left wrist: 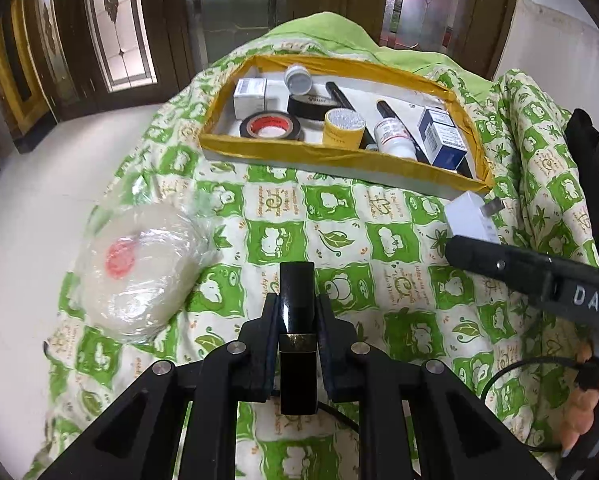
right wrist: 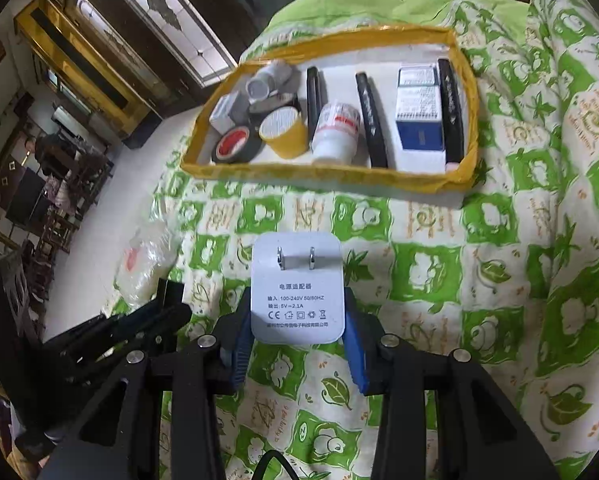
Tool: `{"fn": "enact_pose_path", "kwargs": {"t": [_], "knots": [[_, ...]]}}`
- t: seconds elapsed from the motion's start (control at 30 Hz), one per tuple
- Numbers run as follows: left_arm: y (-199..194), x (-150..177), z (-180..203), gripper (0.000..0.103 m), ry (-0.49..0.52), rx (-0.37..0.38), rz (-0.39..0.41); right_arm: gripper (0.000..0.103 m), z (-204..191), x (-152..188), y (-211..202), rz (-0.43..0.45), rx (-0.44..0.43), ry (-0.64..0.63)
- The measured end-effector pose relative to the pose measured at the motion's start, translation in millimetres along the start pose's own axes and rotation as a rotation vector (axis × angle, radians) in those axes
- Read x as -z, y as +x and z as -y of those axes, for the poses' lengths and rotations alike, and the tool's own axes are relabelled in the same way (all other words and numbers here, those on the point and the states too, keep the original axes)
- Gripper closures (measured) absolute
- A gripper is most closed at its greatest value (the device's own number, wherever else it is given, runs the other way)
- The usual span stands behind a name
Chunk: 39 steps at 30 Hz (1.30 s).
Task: Organize rigid objects
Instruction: 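Lift the lipstick with the left gripper while the right gripper lifts the charger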
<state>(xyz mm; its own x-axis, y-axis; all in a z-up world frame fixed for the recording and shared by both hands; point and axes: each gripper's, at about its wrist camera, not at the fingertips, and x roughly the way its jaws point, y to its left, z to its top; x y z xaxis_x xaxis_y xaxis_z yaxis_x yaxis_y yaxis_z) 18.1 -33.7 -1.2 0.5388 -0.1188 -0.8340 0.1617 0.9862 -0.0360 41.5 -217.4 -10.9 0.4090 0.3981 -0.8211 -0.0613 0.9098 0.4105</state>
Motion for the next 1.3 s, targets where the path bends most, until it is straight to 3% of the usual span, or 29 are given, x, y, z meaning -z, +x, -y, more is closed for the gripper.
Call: {"fn": "enact_pose_path", "kwargs": {"t": [0.57,0.87,1.3], "knots": [[-48.2,-32.9,20.9,0.086,0.091,-0.059,0.118,0.064,7.2,-2.7,-20.4,0.067,0.003,0.022],[-41.4,-44.4,23.6,0.086,0.111,-0.059,0.125,0.065,7.3,-5.5,-24.5,0.081,-0.007,0.023],[-21.5,-60.6,31.6,0.086,0.136,-0.052,0.115,0.064,30.4,-38.2,-55.2,0.178,-0.01,0.107]]}}
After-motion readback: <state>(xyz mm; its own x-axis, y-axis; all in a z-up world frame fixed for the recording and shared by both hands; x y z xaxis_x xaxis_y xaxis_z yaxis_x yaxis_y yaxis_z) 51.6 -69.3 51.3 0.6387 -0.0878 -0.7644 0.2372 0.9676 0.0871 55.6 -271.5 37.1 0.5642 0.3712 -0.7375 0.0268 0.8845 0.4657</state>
